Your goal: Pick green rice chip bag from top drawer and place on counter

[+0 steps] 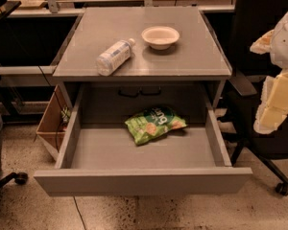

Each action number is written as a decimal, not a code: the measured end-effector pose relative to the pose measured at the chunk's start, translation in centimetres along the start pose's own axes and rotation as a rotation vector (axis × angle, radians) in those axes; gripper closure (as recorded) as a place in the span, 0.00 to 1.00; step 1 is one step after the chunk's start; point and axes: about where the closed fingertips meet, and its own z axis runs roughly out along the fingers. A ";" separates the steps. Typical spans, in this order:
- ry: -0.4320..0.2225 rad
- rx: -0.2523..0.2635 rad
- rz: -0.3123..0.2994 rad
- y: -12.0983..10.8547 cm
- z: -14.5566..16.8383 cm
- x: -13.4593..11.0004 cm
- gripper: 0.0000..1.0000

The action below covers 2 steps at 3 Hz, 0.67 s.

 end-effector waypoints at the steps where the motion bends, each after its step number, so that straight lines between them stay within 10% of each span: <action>1: 0.000 0.000 0.000 0.0 0.0 0.0 0.00; 2: -0.027 -0.014 -0.012 0.0 2.8 -0.4 0.00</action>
Offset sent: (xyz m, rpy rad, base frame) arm 0.0145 0.0107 -0.0409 0.0383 0.0150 0.0351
